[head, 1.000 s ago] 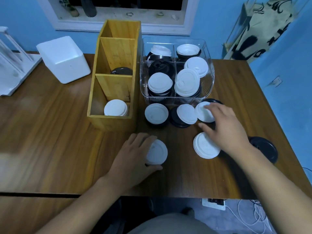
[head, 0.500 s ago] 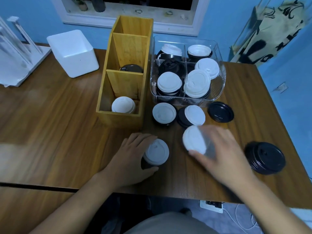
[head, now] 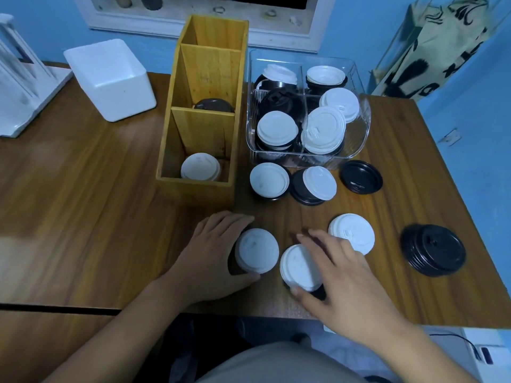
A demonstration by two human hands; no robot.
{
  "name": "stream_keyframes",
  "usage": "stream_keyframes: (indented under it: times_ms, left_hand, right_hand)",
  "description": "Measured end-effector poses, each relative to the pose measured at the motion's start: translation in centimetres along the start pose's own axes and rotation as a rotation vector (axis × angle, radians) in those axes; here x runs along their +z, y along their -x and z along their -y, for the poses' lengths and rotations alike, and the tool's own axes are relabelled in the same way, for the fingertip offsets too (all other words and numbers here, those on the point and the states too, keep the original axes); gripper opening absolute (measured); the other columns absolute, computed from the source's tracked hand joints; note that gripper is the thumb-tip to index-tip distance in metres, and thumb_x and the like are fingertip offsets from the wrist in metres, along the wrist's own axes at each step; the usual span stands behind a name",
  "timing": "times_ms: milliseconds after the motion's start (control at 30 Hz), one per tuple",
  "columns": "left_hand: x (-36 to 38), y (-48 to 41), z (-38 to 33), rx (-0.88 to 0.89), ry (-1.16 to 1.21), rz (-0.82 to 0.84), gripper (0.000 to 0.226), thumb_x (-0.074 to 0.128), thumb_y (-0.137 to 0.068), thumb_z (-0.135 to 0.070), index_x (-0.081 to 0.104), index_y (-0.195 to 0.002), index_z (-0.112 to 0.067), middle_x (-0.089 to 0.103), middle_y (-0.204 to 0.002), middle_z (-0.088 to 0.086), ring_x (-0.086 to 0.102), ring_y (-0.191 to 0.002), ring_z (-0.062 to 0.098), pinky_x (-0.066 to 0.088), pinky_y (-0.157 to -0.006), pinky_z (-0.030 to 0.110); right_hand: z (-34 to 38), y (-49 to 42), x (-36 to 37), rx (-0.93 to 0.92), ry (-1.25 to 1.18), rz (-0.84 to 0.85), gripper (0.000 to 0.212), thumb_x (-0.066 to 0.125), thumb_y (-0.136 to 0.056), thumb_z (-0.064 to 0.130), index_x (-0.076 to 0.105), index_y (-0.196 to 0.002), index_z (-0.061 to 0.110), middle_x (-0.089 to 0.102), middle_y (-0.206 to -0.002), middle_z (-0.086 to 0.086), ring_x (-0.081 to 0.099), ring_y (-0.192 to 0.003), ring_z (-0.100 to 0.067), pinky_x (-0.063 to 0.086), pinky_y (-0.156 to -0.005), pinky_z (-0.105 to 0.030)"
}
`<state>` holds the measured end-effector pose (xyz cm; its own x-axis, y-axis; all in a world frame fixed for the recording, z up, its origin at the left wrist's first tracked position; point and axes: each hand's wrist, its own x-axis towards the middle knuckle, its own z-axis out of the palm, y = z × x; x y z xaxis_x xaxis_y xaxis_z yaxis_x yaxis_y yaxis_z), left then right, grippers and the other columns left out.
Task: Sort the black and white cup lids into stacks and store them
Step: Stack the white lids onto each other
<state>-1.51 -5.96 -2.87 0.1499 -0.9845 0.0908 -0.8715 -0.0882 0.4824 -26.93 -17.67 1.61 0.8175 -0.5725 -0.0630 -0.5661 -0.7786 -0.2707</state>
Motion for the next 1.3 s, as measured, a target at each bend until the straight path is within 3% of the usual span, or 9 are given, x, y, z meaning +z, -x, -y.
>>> stream_keyframes:
  times_ms: [67,133,300,433,567,767,1300]
  left_hand:
    - [-0.3,0.1,0.8,0.048,0.034,0.035,0.093,0.070,-0.078,-0.068,0.035,-0.155,-0.029,0.042,-0.154,-0.015,0.028,-0.146,0.005,0.021,-0.119,0.032]
    - [-0.4,0.0,1.4,0.070,0.057,0.045,0.087,0.072,-0.079,-0.060,0.038,-0.153,-0.030,0.046,-0.150,-0.016,0.030,-0.143,0.002,0.022,-0.119,0.030]
    - [0.0,-0.2,1.5,0.052,0.070,0.030,0.082,0.072,-0.077,-0.066,0.043,-0.147,-0.034,0.051,-0.141,-0.017,0.038,-0.137,0.005,0.026,-0.117,0.031]
    - [0.2,-0.1,1.1,0.030,0.057,-0.001,0.081,0.072,-0.076,-0.069,0.047,-0.143,-0.032,0.053,-0.137,-0.017,0.041,-0.133,0.005,0.030,-0.114,0.033]
    - [0.3,-0.3,1.1,0.027,0.052,-0.016,0.081,0.070,-0.073,-0.073,0.050,-0.140,-0.032,0.056,-0.133,-0.017,0.042,-0.131,0.004,0.030,-0.113,0.033]
    - [0.5,-0.5,1.2,0.055,0.073,-0.050,0.082,0.068,-0.074,-0.076,0.054,-0.139,-0.028,0.059,-0.130,-0.015,0.047,-0.128,0.007,0.034,-0.110,0.038]
    - [0.1,-0.2,1.2,0.138,0.071,-0.069,0.075,0.072,-0.074,-0.057,0.056,-0.139,-0.020,0.061,-0.128,-0.010,0.050,-0.127,0.012,0.035,-0.109,0.041]
  right_hand:
    - [-0.9,-0.1,-0.2,-0.062,-0.106,0.086,0.076,0.054,-0.087,0.055,0.030,-0.155,0.031,0.025,-0.161,0.014,0.028,-0.145,-0.010,0.033,-0.115,-0.032]
    - [-1.7,-0.3,0.1,-0.074,-0.145,0.122,0.077,0.055,-0.085,0.047,0.027,-0.155,0.033,0.029,-0.159,0.018,0.027,-0.146,-0.005,0.034,-0.117,-0.033]
    - [-1.8,-0.3,0.9,-0.001,-0.191,0.054,0.081,0.061,-0.083,0.062,0.031,-0.154,0.034,0.033,-0.154,0.022,0.026,-0.143,0.000,0.032,-0.116,-0.026]
    - [-1.5,0.0,1.3,0.028,-0.241,-0.039,0.071,0.073,-0.083,0.054,0.048,-0.145,0.030,0.045,-0.145,0.021,0.041,-0.136,-0.004,0.041,-0.112,-0.032]
    - [-0.8,-0.7,0.2,0.069,-0.312,-0.169,0.066,0.083,-0.076,0.046,0.059,-0.135,0.029,0.055,-0.138,0.021,0.049,-0.130,-0.002,0.033,-0.111,-0.015]
    - [2.2,-4.6,1.5,-0.099,-0.298,-0.049,0.067,0.074,-0.082,0.055,0.058,-0.140,0.025,0.051,-0.146,0.019,0.044,-0.133,-0.003,0.032,-0.110,-0.014]
    - [1.8,-6.0,2.0,-0.143,-0.307,0.043,0.066,0.078,-0.081,0.047,0.058,-0.140,0.027,0.049,-0.145,0.021,0.040,-0.135,0.000,0.025,-0.112,-0.009]
